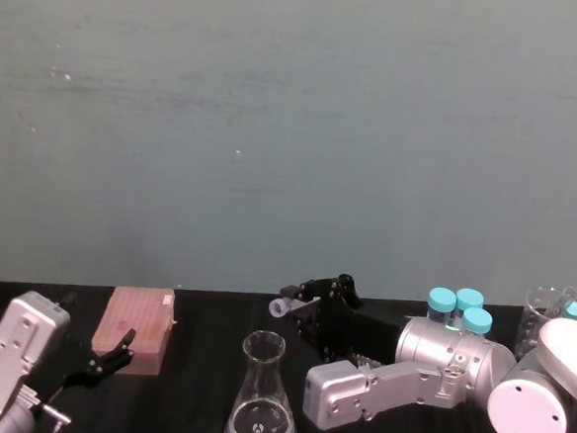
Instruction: Pour the liquid from the test tube into the beaker using one hand.
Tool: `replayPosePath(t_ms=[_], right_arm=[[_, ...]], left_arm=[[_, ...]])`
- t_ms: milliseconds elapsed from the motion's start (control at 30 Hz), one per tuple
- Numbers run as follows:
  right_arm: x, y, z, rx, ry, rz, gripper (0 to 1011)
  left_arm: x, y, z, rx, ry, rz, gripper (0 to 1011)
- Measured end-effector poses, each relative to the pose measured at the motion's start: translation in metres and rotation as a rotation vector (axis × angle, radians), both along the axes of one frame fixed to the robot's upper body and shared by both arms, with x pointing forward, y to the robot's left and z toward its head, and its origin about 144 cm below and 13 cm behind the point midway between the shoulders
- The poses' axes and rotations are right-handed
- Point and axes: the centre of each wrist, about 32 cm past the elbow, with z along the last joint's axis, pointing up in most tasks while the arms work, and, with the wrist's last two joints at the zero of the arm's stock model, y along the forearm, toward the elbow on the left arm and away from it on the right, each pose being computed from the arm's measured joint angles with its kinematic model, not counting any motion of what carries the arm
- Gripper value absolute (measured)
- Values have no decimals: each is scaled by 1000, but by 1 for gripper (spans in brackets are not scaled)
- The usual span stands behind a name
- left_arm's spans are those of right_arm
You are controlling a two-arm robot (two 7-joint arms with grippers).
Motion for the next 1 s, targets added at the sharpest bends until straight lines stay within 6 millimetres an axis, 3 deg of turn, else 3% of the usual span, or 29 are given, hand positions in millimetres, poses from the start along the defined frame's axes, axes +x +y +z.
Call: replayPosePath(t_ms=[1000], right_arm=[[2, 2, 3, -136, -113, 52, 198]], left_arm=[[0, 0, 0, 0, 0, 0, 1000]])
